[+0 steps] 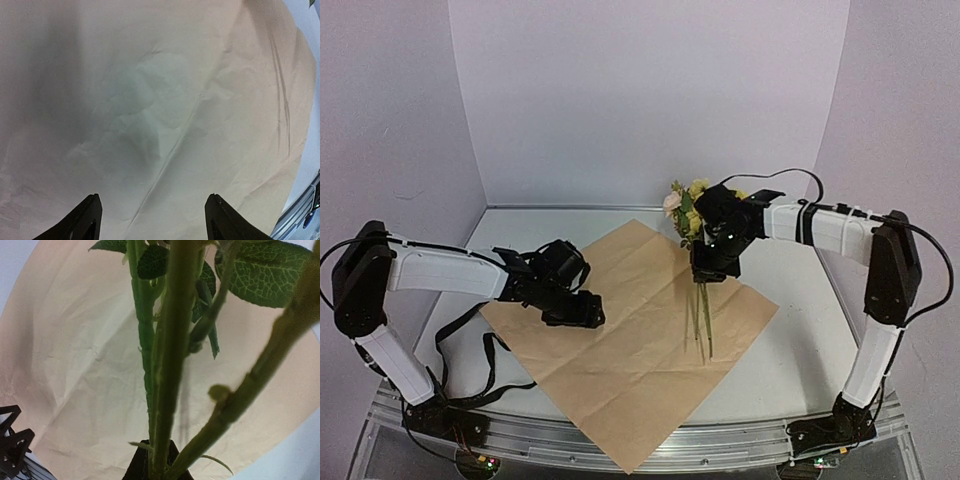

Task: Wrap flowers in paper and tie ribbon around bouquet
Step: Place the fake flower on the flattened wrapping paper.

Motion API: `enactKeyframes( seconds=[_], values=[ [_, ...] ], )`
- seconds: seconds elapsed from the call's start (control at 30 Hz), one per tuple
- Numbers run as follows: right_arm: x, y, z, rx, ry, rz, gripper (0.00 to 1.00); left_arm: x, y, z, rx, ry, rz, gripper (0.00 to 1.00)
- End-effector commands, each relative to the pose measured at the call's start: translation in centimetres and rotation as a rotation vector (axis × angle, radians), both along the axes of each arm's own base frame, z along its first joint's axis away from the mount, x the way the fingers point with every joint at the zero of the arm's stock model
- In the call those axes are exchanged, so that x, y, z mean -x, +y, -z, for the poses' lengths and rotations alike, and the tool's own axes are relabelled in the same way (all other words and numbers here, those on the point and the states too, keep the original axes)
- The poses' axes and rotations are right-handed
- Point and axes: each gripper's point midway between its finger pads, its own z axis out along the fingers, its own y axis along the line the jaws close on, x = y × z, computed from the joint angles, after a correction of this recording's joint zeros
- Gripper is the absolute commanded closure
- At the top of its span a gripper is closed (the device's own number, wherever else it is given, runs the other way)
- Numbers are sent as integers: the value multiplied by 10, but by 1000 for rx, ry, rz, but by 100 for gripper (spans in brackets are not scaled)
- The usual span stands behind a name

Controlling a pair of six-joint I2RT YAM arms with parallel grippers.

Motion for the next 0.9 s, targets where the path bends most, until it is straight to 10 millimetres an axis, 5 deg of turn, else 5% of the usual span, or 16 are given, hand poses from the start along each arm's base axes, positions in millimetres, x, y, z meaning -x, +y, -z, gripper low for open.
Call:
enactKeyframes(
  seconds=[0.0, 0.17, 0.27, 0.47, 0.73, 0.87],
  values=[
    [-29, 63, -18, -87, -119, 1, 100, 9, -1, 13, 53, 53, -31, 32],
    [-33, 102, 0, -136, -92, 21, 100, 11, 8, 35, 40, 97, -48, 44],
    [-33, 114, 12, -159, -75, 75, 100, 12, 10, 44, 31, 117, -48, 55],
    [-24, 129, 32, -161, -37, 78, 99, 12, 13, 51, 30, 139, -48, 60],
    [-14, 128, 43, -156, 11, 44, 50, 13, 14, 54, 27, 151, -44, 61],
    [-8, 119, 42, -106, 18, 15, 45, 12, 14, 54, 24, 152, -37, 62]
  ],
)
